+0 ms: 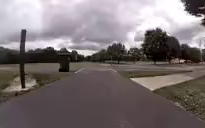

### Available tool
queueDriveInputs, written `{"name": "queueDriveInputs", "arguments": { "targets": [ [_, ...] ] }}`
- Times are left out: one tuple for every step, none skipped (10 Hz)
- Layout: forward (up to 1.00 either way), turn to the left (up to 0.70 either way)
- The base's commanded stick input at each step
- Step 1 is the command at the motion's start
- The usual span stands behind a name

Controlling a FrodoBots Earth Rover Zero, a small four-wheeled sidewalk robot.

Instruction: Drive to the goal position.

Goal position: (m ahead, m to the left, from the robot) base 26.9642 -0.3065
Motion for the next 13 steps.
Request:
{"name": "queueDriveInputs", "arguments": {
  "targets": [
    [0.7,0.0],
    [0.7,0.0],
    [0.7,0.0],
    [0.7,0.0],
    [0.7,0.0],
    [0.7,0.0],
    [0.7,0.0],
    [0.7,0.0],
    [0.7,0.0],
    [0.7,0.0],
    [0.7,0.0],
    [0.7,0.0],
    [0.7,0.0]
  ]
}}
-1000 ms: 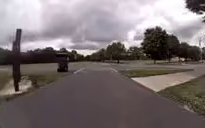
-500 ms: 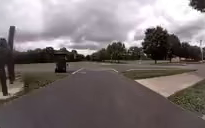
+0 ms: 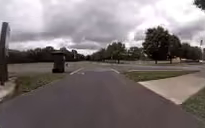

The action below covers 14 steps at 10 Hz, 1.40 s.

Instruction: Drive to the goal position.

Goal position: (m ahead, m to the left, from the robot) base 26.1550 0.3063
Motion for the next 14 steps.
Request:
{"name": "queueDriveInputs", "arguments": {
  "targets": [
    [0.7,0.0],
    [0.7,0.0],
    [0.7,0.0],
    [0.7,0.0],
    [0.7,0.0],
    [0.7,0.0],
    [0.7,0.0],
    [0.7,0.0],
    [0.7,0.0],
    [0.7,0.0],
    [0.7,0.0],
    [0.7,0.0],
    [0.7,0.0],
    [0.7,0.0]
  ]
}}
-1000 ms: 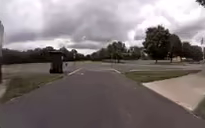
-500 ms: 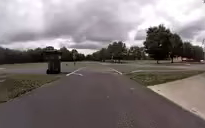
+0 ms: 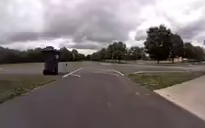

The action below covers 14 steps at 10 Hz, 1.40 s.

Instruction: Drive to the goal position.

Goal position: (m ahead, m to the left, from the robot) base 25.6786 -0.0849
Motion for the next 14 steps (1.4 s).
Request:
{"name": "queueDriveInputs", "arguments": {
  "targets": [
    [0.7,0.0],
    [0.7,0.0],
    [0.7,0.0],
    [0.7,0.0],
    [0.7,0.0],
    [0.7,0.0],
    [0.7,0.0],
    [0.7,0.0],
    [0.7,0.0],
    [0.7,0.0],
    [0.7,0.0],
    [0.7,0.0],
    [0.7,0.0],
    [0.7,0.0]
  ]
}}
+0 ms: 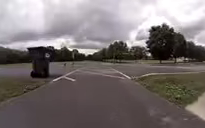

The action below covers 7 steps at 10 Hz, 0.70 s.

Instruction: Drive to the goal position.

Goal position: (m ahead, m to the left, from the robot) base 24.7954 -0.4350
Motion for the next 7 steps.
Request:
{"name": "queueDriveInputs", "arguments": {
  "targets": [
    [0.7,0.0],
    [0.7,0.0],
    [0.7,0.0],
    [0.7,0.0],
    [0.7,0.0],
    [0.7,0.0],
    [0.7,0.0]
  ]
}}
